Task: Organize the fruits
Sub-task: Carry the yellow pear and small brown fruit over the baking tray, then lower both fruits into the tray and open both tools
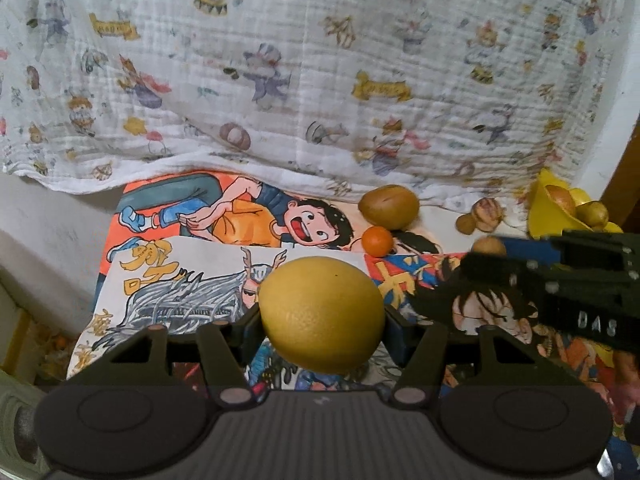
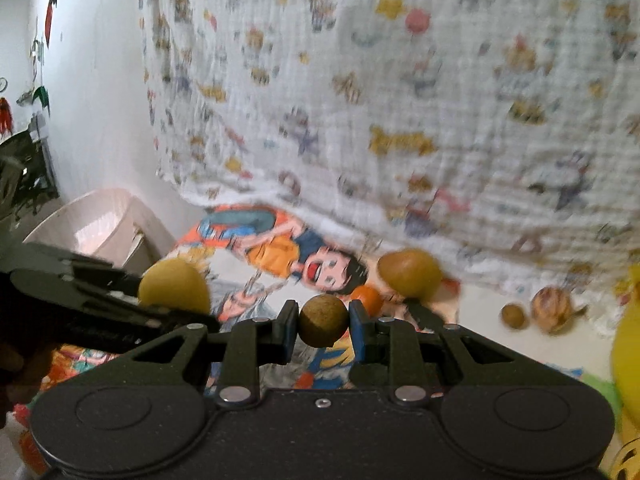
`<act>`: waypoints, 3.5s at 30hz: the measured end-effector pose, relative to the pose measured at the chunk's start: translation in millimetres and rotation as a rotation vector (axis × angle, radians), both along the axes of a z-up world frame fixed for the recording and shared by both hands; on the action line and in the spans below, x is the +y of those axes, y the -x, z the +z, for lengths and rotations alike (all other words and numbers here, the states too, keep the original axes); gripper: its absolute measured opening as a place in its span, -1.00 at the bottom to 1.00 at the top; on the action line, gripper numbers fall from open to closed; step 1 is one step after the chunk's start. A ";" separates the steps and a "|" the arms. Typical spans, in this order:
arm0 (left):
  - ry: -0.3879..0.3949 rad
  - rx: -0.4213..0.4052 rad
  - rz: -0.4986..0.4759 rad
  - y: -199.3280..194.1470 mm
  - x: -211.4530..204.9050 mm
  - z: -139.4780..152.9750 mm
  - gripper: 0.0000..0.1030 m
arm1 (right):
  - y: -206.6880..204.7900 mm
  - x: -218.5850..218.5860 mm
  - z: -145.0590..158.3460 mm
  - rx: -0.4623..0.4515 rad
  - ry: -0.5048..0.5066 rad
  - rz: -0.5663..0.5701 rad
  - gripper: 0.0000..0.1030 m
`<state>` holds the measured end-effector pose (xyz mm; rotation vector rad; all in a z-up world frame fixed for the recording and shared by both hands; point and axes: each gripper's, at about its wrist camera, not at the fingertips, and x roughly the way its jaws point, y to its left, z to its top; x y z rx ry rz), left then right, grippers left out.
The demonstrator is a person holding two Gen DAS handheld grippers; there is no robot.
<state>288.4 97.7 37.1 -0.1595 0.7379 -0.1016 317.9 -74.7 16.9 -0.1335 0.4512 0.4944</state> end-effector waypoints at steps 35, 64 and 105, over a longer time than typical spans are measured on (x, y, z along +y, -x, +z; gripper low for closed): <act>0.039 -0.038 -0.037 76.1 -13.1 27.7 0.26 | 79.3 -59.5 122.3 -0.146 -0.003 0.113 -0.44; 0.049 0.125 -0.102 119.2 -18.2 -17.4 0.26 | 127.2 -62.0 3.7 0.201 0.133 0.244 -0.44; -0.123 0.121 -0.203 115.3 -36.5 -36.1 0.26 | 99.7 -22.7 -71.1 0.333 0.247 0.326 -0.40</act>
